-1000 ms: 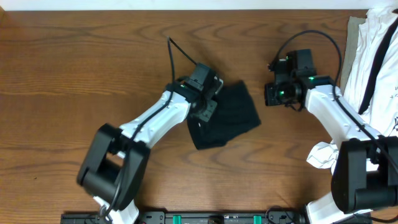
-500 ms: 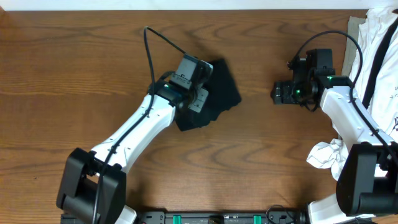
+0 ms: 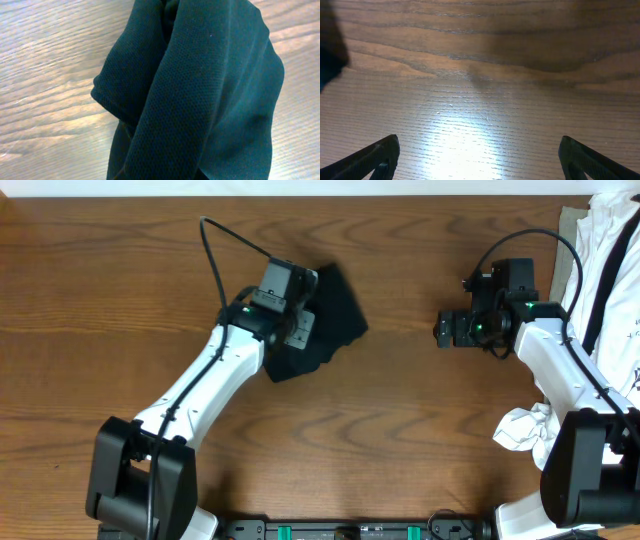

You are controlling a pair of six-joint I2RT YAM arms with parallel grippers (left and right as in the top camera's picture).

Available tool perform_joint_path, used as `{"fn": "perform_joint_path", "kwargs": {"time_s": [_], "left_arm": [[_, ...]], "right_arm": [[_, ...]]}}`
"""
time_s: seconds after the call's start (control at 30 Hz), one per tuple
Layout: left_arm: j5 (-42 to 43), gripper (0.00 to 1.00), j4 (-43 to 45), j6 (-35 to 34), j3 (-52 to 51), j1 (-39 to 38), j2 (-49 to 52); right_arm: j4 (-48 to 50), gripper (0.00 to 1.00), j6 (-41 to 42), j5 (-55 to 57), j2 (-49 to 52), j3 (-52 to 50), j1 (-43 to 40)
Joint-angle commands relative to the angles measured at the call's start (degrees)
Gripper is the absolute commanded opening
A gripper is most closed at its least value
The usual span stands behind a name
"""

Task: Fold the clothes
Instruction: 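Lift the right gripper away and drag the bundle up-left with left gripper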

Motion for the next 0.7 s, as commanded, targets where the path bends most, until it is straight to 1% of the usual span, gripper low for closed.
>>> {"fn": "perform_joint_path", "kwargs": {"time_s": [0.0,0.23,0.37,0.57,0.67], "left_arm": [[-0.74,0.06,1.11,-0.7,0.98,2.97,-1.2],[-0.74,0.06,4.68,-0.7,0.96,10.43,-1.16],[-0.72,0.06,9.11,-1.2,0.96,14.34,-1.07],[-0.72,0.06,16.39,-8.44,0.96,20.76,-0.87],[-0.7,0.06,18.67,-10.29,0.96,23.82,0.28]], "right_arm": [[-0.11,0.99,-0.24,0.39,-1.09,-0.35,-0.17],[-0.11,0.99,-0.24,0.39,-1.09,-0.35,-0.17],[-0.11,0.99,-0.24,0.39,-1.09,-0.35,-0.17],[-0.11,0.99,-0.24,0.39,-1.09,-0.35,-0.17],[-0.11,0.99,-0.24,0.39,-1.09,-0.35,-0.17]]}}
